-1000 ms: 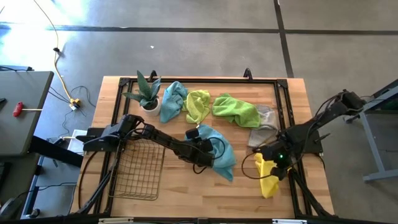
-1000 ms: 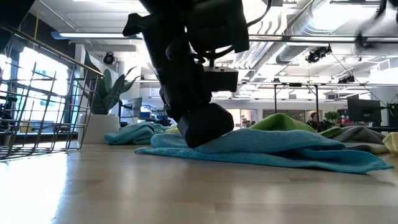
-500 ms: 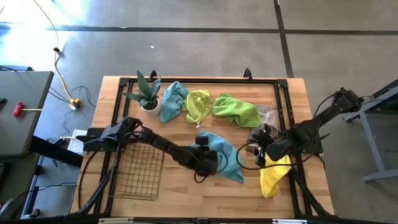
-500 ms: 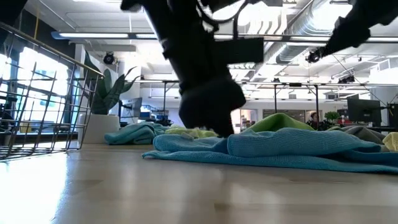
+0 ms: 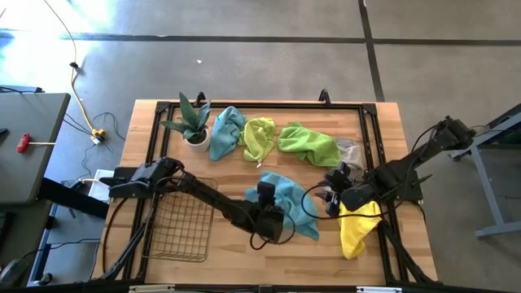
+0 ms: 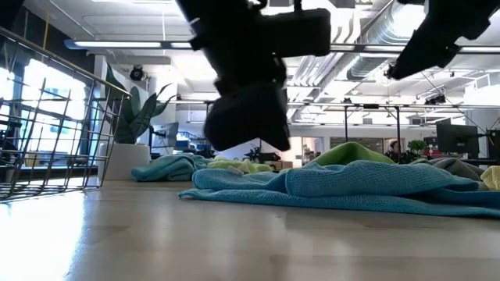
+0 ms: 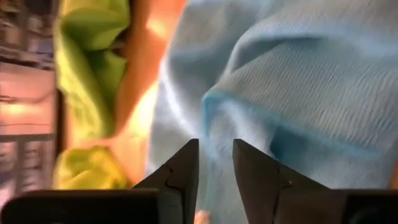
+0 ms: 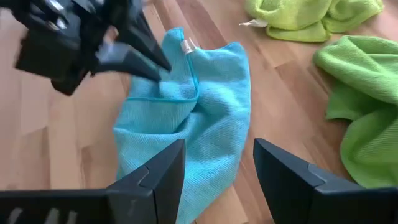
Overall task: Fold microfiber towels
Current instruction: Fold the bottom blue microfiber towel
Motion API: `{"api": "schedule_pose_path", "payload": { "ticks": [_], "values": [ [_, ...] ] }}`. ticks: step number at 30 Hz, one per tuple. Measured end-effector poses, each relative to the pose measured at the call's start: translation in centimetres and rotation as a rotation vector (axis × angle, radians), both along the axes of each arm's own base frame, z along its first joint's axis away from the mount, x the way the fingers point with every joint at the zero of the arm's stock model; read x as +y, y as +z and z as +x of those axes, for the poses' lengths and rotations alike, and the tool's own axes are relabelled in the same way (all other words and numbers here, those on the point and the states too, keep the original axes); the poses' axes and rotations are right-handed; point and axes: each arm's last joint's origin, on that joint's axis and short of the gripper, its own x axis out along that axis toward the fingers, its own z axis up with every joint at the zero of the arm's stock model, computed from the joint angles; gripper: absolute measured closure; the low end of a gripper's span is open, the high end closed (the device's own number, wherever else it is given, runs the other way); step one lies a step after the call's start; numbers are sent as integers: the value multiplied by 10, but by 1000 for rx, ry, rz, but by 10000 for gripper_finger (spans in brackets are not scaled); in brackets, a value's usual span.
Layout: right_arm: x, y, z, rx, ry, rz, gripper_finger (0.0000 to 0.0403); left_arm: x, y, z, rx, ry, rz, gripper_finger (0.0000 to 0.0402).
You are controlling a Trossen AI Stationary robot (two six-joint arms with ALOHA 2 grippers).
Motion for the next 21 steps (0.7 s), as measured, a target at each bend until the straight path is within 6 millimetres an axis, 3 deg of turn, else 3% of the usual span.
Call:
{"api": "schedule_pose_path", "payload": {
  "ticks": [9, 14, 21],
  "values": [
    [8, -28, 17, 133, 2, -13, 171, 6, -5, -22, 138, 132, -19, 262],
    [11, -21, 25, 73, -25, 62, 171, 14, 1, -47, 299, 218, 27, 255],
    [18, -18, 31, 24, 27, 144, 171, 18, 27, -68, 205, 191, -108, 258]
  ]
}}
